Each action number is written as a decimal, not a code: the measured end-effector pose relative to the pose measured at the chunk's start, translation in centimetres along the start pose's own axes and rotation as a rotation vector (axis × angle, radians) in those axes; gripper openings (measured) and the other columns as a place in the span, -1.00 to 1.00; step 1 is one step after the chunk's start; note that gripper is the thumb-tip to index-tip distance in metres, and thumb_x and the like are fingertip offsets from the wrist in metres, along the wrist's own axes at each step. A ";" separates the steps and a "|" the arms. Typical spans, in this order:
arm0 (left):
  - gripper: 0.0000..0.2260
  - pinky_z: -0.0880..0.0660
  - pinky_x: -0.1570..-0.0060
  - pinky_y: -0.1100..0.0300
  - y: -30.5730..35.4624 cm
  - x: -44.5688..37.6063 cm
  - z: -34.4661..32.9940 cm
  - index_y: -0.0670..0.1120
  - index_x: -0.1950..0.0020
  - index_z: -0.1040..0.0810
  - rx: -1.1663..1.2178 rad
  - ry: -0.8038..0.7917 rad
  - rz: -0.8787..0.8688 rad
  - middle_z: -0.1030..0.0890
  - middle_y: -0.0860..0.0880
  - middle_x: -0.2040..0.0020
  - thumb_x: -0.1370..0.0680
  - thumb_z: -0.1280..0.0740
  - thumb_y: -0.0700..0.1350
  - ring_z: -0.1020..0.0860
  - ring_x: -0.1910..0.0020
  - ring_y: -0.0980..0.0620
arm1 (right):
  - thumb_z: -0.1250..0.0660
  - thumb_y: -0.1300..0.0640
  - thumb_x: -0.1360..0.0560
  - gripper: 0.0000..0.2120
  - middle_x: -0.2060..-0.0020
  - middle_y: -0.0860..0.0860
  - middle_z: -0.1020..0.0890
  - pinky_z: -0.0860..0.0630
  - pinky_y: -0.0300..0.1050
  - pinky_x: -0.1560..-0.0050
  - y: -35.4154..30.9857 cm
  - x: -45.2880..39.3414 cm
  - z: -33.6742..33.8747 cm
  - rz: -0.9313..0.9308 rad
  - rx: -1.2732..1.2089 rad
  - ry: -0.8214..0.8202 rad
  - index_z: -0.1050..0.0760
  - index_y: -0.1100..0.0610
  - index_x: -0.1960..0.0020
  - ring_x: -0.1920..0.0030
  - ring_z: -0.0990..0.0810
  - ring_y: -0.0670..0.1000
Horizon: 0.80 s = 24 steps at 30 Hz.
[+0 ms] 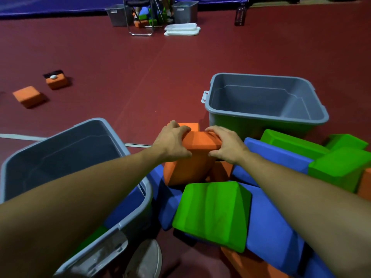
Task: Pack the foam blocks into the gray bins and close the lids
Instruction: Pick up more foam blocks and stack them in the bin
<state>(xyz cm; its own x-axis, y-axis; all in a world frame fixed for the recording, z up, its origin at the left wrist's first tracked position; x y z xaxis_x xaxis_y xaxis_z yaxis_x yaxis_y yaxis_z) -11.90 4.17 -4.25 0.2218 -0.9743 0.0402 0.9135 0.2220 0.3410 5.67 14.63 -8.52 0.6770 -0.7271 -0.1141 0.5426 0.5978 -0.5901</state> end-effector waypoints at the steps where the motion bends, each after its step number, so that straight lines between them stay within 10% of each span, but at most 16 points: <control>1: -0.21 -0.45 -0.22 -0.07 0.1 0.0 0.0 0.01 -0.46 -0.35 -0.029 0.006 -0.013 -0.37 -0.10 -0.24 -0.27 -0.51 0.14 -0.40 -0.23 -0.16 | -0.55 0.06 -0.18 -0.28 -0.21 -0.08 -0.50 -0.50 0.02 -0.17 -0.1 0.1 0.2 0.009 -0.021 0.028 -0.39 -0.16 -0.29 -0.17 -0.49 0.04; 11: -0.22 -0.43 -0.21 -0.15 1.1 1.2 0.2 0.04 -0.37 -0.40 -0.092 0.082 -0.014 -0.45 -0.03 -0.23 -0.23 -0.48 0.28 -0.42 -0.17 -0.16 | -0.60 -0.14 -0.12 -0.15 -0.23 -0.05 -0.47 -0.51 0.04 -0.17 -0.4 2.2 0.9 -0.034 -0.096 0.123 -0.34 -0.09 -0.34 -0.16 -0.50 0.03; 17: -0.24 -0.49 -0.12 -0.15 1.3 3.4 0.5 0.04 -0.39 -0.37 -0.123 0.131 -0.067 -0.43 -0.01 -0.24 -0.25 -0.50 0.21 -0.37 -0.15 -0.10 | -0.43 -0.47 -0.08 0.04 -0.18 0.05 -0.51 -0.53 0.09 -0.11 -0.3 4.9 1.8 -0.251 0.067 -0.075 -0.21 -0.05 -0.42 -0.15 -0.53 0.12; 24: -0.24 -0.50 -0.09 -0.16 0.9 6.0 1.3 0.05 -0.40 -0.33 -0.142 0.121 -0.069 -0.41 -0.01 -0.26 -0.26 -0.51 0.17 -0.36 -0.15 -0.08 | -0.23 -0.61 -0.11 -0.17 -0.08 0.04 -0.61 -0.52 0.05 -0.09 -0.9 9.5 1.8 -0.400 0.397 -0.443 -0.58 -0.02 -0.09 -0.07 -0.55 0.14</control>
<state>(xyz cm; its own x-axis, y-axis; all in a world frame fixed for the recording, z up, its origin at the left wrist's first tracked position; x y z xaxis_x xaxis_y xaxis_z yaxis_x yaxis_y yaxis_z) -10.19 -1.49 -2.53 0.1885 -0.9775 -0.0949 0.9650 0.1664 0.2026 12.44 7.80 -7.65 0.4811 -0.7609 0.4353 0.8743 0.4533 -0.1738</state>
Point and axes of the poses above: each hand's wrist, its own x-axis away from the middle knuckle, its own z-axis out of the back of the hand, y = z × x, the point moved 3 cm from there along -x, towards the middle knuckle
